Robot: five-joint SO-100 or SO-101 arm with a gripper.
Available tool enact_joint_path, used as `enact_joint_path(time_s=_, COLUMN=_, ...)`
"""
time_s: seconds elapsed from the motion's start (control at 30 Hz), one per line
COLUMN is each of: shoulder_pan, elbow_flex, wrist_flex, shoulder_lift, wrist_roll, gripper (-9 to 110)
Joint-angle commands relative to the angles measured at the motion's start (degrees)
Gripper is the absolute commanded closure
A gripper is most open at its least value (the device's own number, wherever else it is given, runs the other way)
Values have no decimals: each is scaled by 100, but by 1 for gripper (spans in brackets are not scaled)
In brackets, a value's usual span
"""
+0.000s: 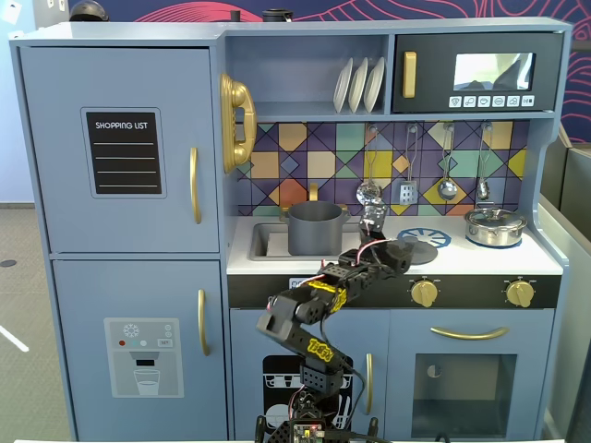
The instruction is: Pick up the lid from the counter and put it on the gray recipient
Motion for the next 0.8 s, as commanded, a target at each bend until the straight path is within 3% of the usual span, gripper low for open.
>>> enact_joint_path(time_s=0.0, shoulder_pan=-9, elbow_flex=-615, wrist_flex=-431, shoulder_lift=-475, wrist_roll=62, gripper=79)
enact_joint_path(time_s=0.77, shoulder_pan=-44, elbow_flex=-2171, wrist_flex=-923, shoulder_lift=-2786, wrist_roll=-62, gripper=83)
